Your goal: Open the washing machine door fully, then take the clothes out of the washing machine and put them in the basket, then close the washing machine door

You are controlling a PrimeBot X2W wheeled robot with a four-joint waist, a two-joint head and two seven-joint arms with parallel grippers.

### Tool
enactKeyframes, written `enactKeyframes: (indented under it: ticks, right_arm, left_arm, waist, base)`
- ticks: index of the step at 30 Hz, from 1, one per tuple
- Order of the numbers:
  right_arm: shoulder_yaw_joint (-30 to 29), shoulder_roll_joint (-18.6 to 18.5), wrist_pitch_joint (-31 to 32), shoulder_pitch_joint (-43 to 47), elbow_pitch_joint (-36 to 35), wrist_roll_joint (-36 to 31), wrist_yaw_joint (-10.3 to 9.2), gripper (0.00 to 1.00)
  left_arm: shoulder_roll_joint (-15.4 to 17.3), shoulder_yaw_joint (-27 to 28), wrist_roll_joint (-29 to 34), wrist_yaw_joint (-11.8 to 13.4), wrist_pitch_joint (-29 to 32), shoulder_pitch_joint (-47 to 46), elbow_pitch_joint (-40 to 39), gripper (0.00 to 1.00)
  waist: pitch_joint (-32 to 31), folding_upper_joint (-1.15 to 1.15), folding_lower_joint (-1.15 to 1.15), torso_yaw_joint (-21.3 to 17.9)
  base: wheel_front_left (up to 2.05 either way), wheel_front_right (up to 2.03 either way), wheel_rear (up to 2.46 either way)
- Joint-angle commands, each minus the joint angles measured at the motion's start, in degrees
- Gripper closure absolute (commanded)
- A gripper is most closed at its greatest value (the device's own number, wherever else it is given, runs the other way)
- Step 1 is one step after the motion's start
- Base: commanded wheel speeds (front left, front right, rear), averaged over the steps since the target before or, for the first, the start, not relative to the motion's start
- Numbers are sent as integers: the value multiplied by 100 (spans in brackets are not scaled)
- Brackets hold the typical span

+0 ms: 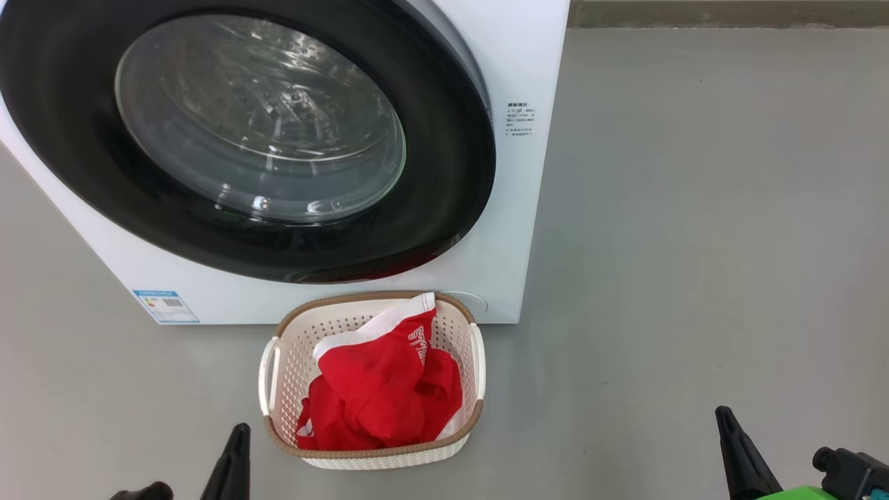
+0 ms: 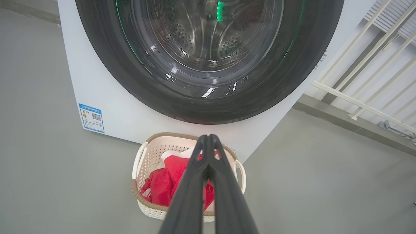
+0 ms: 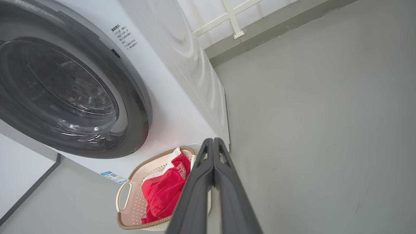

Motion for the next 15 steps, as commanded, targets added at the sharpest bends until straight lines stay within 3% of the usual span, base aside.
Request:
enactKeyframes:
  ticks: [1,15]
  right_arm:
    - [-27,-62,17,-168,-157,127,-1,100]
    - [-83,-53,245,-303,-193,834,-1,100]
  left_arm:
    - [55,84,-136,-6,24,-149,-122,100]
    - [59,149,-1002,-10,249,-235,-126,100]
  waist:
    - [-3,0,-1,-5]
    - [-41,0,-1,-55]
  base:
    - [0,0,0]
    - [0,0,0]
